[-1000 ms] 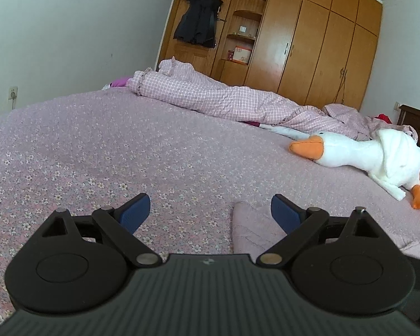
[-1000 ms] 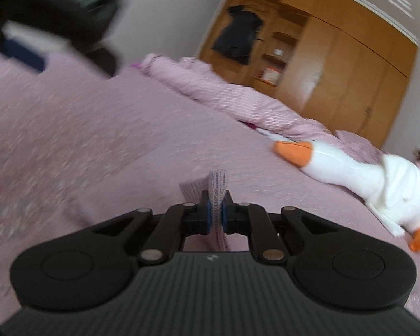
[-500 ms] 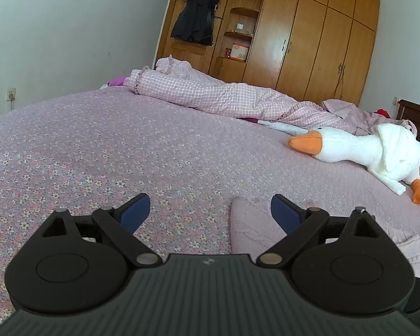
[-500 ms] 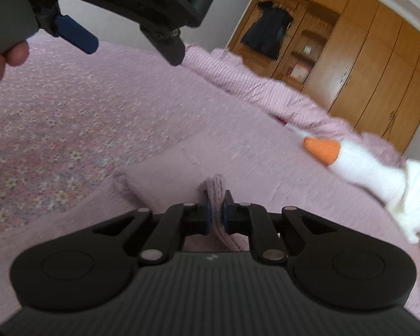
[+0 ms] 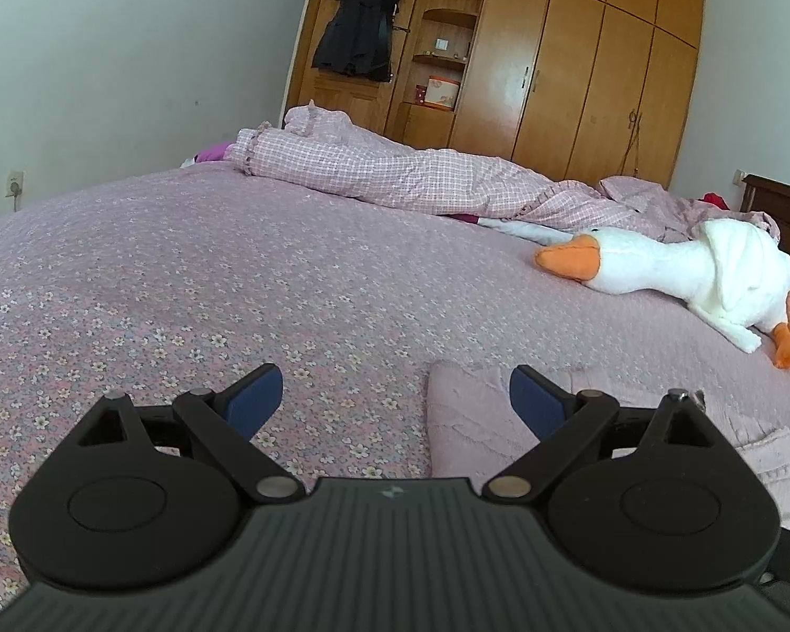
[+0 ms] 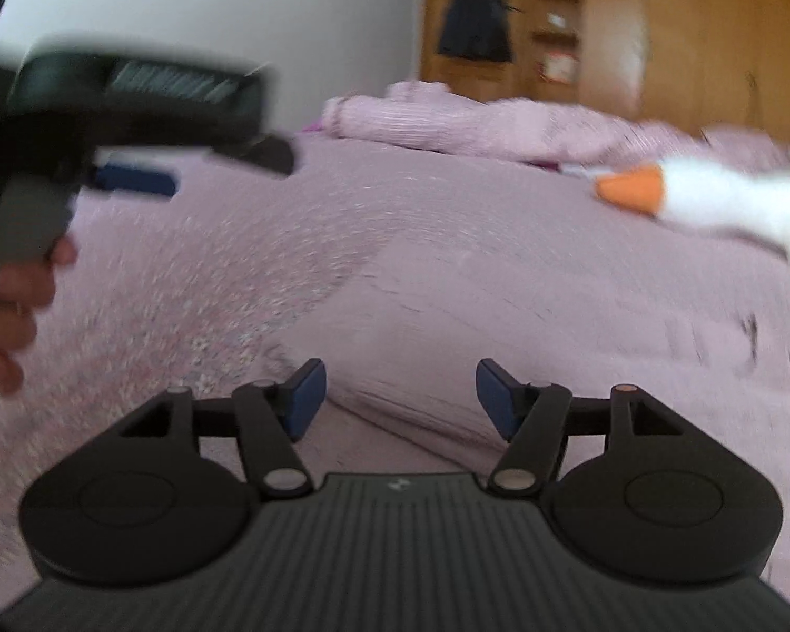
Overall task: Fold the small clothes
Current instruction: 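Lower the sleeve onto the cardigan and open the right gripper, then move both open grippers to the cardigan's long edge and lower onto it, then close both grippers on the cardigan's long edge, then lift the cardigan edge with both grippers and fold it over the body, then open both grippers to release the folded cardigan, then move the right gripper to the end of the folded cardigan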
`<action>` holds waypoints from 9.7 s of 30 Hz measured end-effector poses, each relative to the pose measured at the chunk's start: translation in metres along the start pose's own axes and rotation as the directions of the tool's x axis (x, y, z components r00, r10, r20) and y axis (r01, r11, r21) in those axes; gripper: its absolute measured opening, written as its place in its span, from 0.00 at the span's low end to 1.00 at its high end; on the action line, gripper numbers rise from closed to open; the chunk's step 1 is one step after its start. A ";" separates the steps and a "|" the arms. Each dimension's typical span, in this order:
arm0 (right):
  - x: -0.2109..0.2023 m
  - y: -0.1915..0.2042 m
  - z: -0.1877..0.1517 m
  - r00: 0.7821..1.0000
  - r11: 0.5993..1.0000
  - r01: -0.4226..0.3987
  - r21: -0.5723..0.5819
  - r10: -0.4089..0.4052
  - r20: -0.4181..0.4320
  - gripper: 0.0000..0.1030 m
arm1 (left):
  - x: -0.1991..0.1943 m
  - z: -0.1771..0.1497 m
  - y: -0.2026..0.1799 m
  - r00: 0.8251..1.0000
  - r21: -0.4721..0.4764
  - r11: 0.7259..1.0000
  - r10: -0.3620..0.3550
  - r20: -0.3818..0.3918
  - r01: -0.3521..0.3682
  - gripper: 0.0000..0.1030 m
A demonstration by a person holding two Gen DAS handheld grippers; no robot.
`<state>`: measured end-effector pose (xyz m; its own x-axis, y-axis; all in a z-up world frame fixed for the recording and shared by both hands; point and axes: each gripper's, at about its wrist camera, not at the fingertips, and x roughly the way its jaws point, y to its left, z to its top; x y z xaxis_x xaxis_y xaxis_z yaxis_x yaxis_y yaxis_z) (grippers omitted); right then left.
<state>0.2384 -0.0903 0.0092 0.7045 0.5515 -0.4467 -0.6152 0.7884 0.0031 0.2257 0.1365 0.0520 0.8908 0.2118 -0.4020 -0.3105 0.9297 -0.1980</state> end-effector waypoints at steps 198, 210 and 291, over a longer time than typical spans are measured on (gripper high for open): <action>-0.161 -0.298 -0.027 0.875 0.567 -0.463 0.681 0.173 0.451 0.12 | -0.040 0.000 0.008 0.671 -0.506 0.565 -0.740 0.039 0.652 0.10; -0.093 -0.355 -0.008 0.907 0.606 -0.370 0.704 0.072 0.414 0.12 | 0.059 0.017 0.024 0.743 -0.549 0.586 -0.662 0.100 0.596 0.10; -0.121 -0.245 -0.070 0.991 0.894 0.133 0.429 -0.124 -0.048 0.28 | -0.020 -0.061 -0.043 0.951 0.186 0.944 -0.233 -0.204 0.272 0.74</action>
<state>0.2795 -0.3696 -0.0004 0.7578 0.4355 -0.4858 -0.3046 0.8947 0.3268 0.2009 0.0739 0.0137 0.8517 -0.0771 -0.5184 0.0104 0.9914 -0.1304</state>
